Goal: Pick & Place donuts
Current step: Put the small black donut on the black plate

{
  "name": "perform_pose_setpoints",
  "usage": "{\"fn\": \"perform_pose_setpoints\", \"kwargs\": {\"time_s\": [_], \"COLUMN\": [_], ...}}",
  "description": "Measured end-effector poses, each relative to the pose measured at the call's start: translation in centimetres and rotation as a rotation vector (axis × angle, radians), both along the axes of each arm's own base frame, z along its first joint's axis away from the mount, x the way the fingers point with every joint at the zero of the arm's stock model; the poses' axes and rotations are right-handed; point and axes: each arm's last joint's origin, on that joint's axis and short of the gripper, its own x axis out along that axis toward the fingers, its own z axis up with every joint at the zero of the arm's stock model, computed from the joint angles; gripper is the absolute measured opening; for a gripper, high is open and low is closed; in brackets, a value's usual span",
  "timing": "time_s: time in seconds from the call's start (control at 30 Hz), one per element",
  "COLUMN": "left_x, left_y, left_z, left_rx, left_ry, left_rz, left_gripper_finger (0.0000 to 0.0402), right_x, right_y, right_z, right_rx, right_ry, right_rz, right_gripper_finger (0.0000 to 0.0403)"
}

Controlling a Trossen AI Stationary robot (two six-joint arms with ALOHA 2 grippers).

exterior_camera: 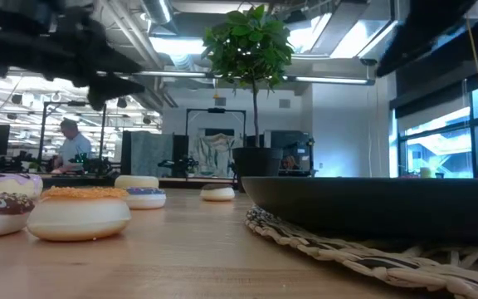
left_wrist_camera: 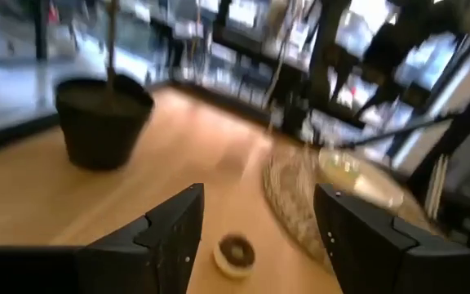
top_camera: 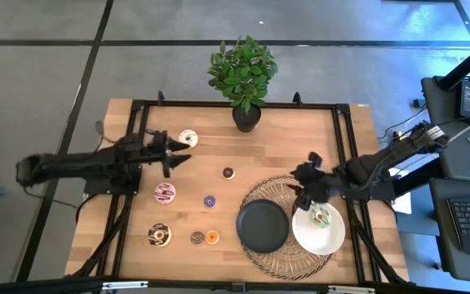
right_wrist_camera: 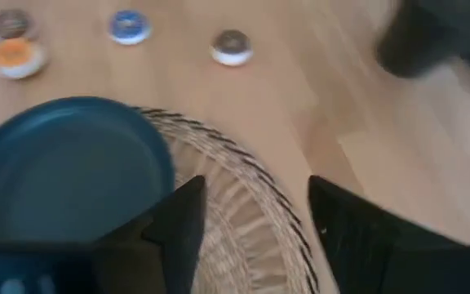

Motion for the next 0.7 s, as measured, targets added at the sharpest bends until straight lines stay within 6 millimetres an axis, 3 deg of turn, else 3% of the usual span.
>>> {"fn": "perform_pose_setpoints", "kwargs": {"time_s": [0.17, 0.43, 0.6, 0.7], "left_x": [4.7, 11.6, 13.9, 14.3], "left_y": [0.2, 1.4, 1.9, 1.8], "left_z": [0.9, 0.0, -1.3, -2.3], "left_rx": [0.048, 0.219, 0.167, 0.077], "left_ry": [0.188, 0.402, 0.461, 0.480], "left_rz": [-0.014, -0.091, -0.086, -0.078], "left_gripper_finger": [0.0228, 0.0228, 0.0228, 0.0228], "right_x": [1.9, 2.7, 2.5, 2.4], "right_y": [-2.9, -8.5, -10.6, -11.6], "right_z": [-0.2, -4.8, -4.3, -2.9], "right_rx": [0.007, 0.023, -0.014, -0.011], "right_ry": [0.001, -0.121, -0.184, -0.232], "right_rz": [0.135, 0.210, 0.163, 0.104], "right_gripper_finger": [0.0214, 0.0214, 0.0214, 0.0214]}}
